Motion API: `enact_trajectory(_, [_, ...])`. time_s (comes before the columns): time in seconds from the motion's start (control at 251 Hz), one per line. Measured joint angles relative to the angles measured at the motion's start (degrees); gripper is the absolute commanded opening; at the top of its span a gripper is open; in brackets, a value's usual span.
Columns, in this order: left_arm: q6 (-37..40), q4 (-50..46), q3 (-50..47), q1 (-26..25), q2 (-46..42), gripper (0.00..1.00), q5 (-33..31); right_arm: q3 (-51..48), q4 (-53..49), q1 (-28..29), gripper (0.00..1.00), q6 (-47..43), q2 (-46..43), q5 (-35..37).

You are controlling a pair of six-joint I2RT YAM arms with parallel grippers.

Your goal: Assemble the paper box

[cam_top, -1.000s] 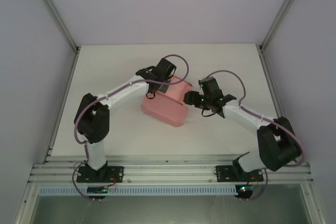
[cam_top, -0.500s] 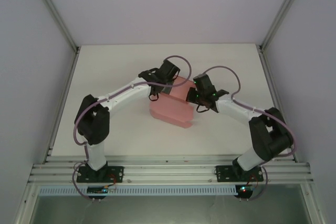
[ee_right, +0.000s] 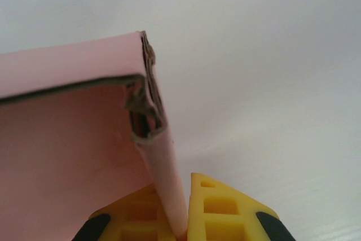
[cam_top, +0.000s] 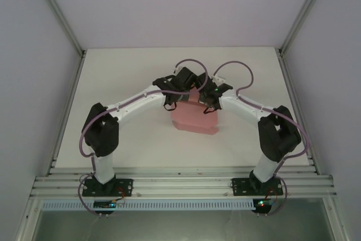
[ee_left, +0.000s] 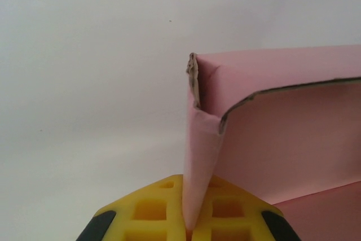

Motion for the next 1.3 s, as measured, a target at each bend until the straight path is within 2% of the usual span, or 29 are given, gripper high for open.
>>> enact_trajectory(0.104, [0.0, 0.5, -0.2, 0.0, 0.0, 0.0, 0.9, -2.3, 3.2, 0.0, 0.0, -2.6, -1.3, -0.1])
enact_trajectory(0.204, [0.7, 0.8, -1.0, 0.3, 0.0, 0.0, 1.8, -9.7, 12.0, -0.2, 0.17, -7.3, -5.9, -4.2])
enact_trajectory(0.271, [1.6, 0.1, -1.4, 0.8, 0.0, 0.0, 2.5, -16.4, 20.0, -1.3, 0.19, -10.1, -9.9, -9.4])
enact_trajectory(0.307, [2.1, 0.0, -1.5, 1.0, 0.0, 0.0, 3.0, -20.0, 24.8, -2.4, 0.24, -11.3, -12.0, -13.1])
enact_trajectory(0.331, [2.3, 0.0, -1.5, 1.2, 0.0, 0.0, 3.1, -21.7, 27.2, -3.0, 0.32, -12.2, -12.9, -15.1])
enact_trajectory(0.375, [3.0, -0.3, -1.5, 1.6, 0.0, 0.0, 3.3, -24.6, 31.7, -4.3, 0.57, -13.2, -14.6, -19.3])
enact_trajectory(0.423, [3.7, -0.8, -1.5, 2.1, 0.0, 0.0, 3.1, -26.2, 34.8, -5.2, 0.73, -15.0, -15.6, -23.8])
enact_trajectory(0.483, [4.3, -1.4, -1.5, 3.0, 0.0, 0.0, 3.1, -26.8, 37.6, -6.1, 0.99, -16.9, -16.7, -29.6])
enact_trajectory(0.583, [4.8, -1.7, -1.5, 4.0, 0.0, 0.0, 3.2, -26.6, 40.8, -5.4, 1.0, -19.1, -19.2, -38.1])
enact_trajectory(0.683, [5.7, -1.2, -2.0, 4.2, -0.1, 0.0, 4.3, -26.6, 40.7, -4.1, 1.0, -20.1, -23.1, -40.8])
enact_trajectory(0.842, [8.8, -0.8, -4.3, 5.2, -0.1, 0.03, 9.8, -27.1, 35.8, -4.7, 0.99, -20.5, -31.5, -36.9])
enact_trajectory(0.966, [12.7, -1.3, -6.1, 6.7, 0.0, 0.05, 14.6, -28.8, 30.7, -7.8, 1.0, -20.5, -38.7, -32.3])
enact_trajectory(1.118, [16.5, -3.7, -5.7, 7.5, 0.9, 0.09, 15.9, -31.8, 24.7, -12.9, 0.99, -19.9, -45.1, -29.6])
enact_trajectory(1.301, [18.9, -5.4, -4.5, 7.5, 4.4, 0.14, 16.6, -33.9, 18.8, -18.0, 0.99, -19.3, -48.7, -29.0])
